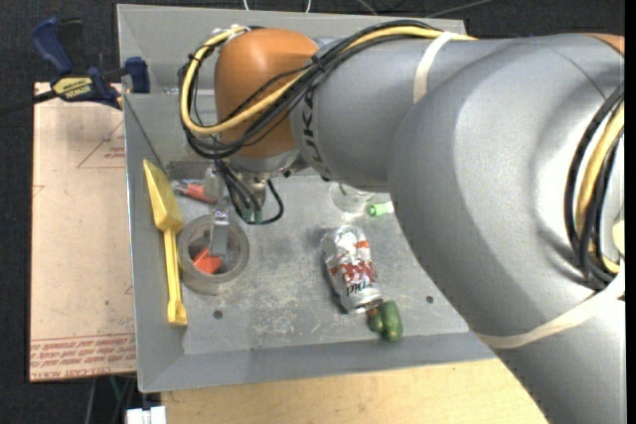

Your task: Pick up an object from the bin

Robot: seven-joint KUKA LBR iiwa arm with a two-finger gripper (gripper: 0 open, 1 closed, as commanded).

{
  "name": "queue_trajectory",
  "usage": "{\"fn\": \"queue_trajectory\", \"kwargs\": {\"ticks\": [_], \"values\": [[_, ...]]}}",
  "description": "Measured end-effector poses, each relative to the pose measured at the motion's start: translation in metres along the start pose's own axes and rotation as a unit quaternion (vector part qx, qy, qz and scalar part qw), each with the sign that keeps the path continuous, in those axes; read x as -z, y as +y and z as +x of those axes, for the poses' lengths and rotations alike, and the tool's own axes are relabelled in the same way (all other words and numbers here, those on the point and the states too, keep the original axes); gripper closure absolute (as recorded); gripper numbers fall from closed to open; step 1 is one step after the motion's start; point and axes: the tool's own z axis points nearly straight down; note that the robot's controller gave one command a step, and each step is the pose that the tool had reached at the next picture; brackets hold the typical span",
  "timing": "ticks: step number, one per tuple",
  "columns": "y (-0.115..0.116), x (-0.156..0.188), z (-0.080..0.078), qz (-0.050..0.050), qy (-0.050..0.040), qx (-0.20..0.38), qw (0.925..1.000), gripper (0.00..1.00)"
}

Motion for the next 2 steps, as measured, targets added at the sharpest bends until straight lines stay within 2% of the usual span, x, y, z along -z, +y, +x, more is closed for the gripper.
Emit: {"fn": "queue_trajectory", "kwargs": {"ticks": [1, 2], "values": [[-0.0121, -0.0189, 0.0021, -0.005, -0.0022, -0.086, 0.9963, 0.00], [-0.0172, -0.0283, 0.0106, -0.004, -0.0030, -0.077, 0.9970, 1.00]]}}
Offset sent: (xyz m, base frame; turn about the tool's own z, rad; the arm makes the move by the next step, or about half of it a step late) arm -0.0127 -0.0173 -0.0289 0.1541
